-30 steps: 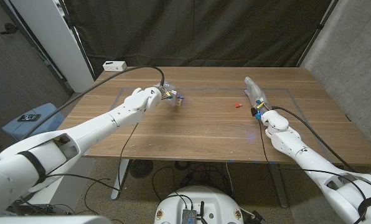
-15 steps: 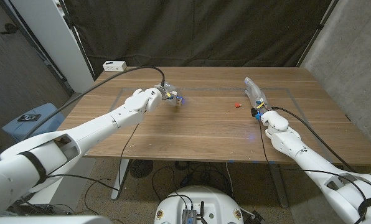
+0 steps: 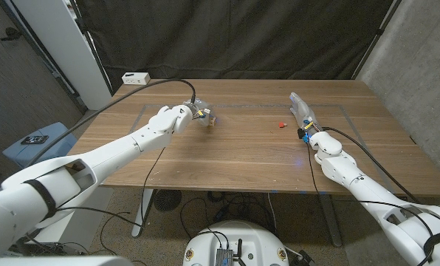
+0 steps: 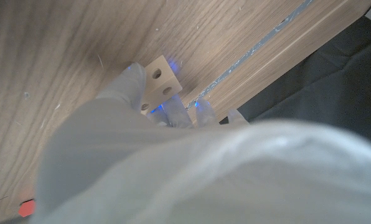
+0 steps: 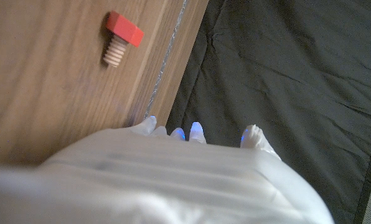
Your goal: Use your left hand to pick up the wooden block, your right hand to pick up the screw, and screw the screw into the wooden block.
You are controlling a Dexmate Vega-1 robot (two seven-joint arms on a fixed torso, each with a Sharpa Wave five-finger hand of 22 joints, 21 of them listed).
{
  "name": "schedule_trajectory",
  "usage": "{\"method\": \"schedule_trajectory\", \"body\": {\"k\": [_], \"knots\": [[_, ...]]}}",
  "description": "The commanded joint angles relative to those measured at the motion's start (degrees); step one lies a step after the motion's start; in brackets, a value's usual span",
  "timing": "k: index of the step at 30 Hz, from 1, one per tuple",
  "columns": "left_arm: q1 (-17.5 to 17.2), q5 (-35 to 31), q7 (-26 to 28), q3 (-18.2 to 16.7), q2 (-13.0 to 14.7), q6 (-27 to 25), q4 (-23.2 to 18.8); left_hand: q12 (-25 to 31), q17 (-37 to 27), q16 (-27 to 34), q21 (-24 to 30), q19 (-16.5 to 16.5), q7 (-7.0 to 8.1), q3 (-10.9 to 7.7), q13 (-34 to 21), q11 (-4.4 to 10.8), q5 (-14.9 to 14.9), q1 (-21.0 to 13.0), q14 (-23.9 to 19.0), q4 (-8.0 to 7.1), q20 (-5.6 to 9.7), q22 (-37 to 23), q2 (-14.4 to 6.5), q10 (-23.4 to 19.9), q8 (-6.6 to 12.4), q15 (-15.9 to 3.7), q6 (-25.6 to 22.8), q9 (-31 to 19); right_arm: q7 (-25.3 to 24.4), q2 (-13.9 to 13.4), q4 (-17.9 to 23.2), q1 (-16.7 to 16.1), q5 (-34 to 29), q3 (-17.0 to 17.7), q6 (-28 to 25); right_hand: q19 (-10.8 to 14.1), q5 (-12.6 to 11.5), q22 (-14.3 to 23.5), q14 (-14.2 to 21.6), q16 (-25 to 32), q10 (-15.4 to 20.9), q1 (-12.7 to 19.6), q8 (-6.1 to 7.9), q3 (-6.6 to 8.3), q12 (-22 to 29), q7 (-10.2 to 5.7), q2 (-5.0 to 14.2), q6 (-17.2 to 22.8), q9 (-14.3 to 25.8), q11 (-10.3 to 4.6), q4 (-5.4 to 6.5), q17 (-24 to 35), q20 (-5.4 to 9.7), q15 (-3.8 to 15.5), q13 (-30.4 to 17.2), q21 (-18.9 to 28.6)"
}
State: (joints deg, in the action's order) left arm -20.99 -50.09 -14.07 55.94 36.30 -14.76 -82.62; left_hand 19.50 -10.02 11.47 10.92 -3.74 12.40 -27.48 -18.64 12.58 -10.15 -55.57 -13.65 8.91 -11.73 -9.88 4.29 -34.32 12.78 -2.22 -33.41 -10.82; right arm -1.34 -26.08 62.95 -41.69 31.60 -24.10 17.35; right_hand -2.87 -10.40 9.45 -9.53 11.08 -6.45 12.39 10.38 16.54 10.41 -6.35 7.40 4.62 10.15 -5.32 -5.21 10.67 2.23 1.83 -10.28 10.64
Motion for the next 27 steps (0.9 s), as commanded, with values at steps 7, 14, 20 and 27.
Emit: {"method": "schedule_trajectory", "body": {"k": [7, 14, 20, 27], "knots": [[0.73, 0.6, 1.99, 0.49, -1.03, 0.5, 1.87, 1.22, -0.4, 0.63, 0.27, 1.78, 0.0, 1.17, -1.61, 0.03, 0.06, -1.28, -2.71, 0.07, 0.05, -0.05, -0.04, -3.32, 0.78, -4.25, -3.81, -0.17, 0.65, 0.3, -1.51, 0.95, -0.2, -0.3, 0.42, -0.35, -0.13, 0.24, -3.44, 0.43, 0.26, 0.43, 0.41, -0.11, 0.45, -0.23, 0.33, 0.37, 0.18, -0.15, -0.26, 0.16, 0.62, -0.07, -0.06, 0.21], [0.84, 0.98, 2.93, 0.64, -1.23, 0.92, 2.22, 1.91, -0.49, 0.81, 0.41, 2.94, -0.01, 1.76, -2.49, 0.06, 0.11, -1.56, -4.03, -0.05, 0.44, -0.06, -0.27, -5.31, 1.11, -4.58, -5.94, -0.21, 0.7, 0.13, -1.52, 0.91, -0.23, -0.3, 0.32, -0.32, -0.13, 0.24, -3.37, 0.46, 0.33, 0.4, 0.44, -0.12, 0.46, -0.2, 0.34, 0.49, 0.19, -0.17, -0.26, 0.16, 0.63, 0.0, -0.06, 0.22], [0.57, 0.97, 3.67, 0.67, -1.4, 0.36, 1.94, 2.74, -0.56, 0.93, 0.41, 3.82, -0.02, 2.33, -3.4, 0.13, 0.12, -1.85, -5.23, -0.1, 0.76, -0.07, -0.46, -7.61, 1.52, -5.25, -8.26, -0.24, 0.66, -0.13, -1.2, 0.59, -0.15, -0.18, 0.24, -0.25, -0.13, 0.24, -3.35, 0.46, 0.34, 0.39, 0.45, -0.12, 0.45, -0.14, 0.35, 0.56, 0.19, -0.15, -0.26, 0.16, 0.64, -0.05, -0.07, 0.24], [0.27, 0.88, 3.84, 0.68, -1.36, -0.42, 1.27, 3.73, -0.7, 1.22, 0.45, 5.03, -0.05, 3.11, -4.55, 0.23, 0.12, -2.37, -7.19, -0.08, 1.52, -0.1, -0.59, -10.13, 1.83, -6.07, -11.03, -0.26, 0.69, -0.48, -0.84, 0.22, 0.0, 0.01, 0.2, -0.22, -0.14, 0.24, -3.33, 0.46, 0.33, 0.39, 0.44, -0.1, 0.44, -0.18, 0.39, 0.62, 0.19, -0.18, -0.27, 0.16, 0.67, -0.04, -0.07, 0.25]]}}
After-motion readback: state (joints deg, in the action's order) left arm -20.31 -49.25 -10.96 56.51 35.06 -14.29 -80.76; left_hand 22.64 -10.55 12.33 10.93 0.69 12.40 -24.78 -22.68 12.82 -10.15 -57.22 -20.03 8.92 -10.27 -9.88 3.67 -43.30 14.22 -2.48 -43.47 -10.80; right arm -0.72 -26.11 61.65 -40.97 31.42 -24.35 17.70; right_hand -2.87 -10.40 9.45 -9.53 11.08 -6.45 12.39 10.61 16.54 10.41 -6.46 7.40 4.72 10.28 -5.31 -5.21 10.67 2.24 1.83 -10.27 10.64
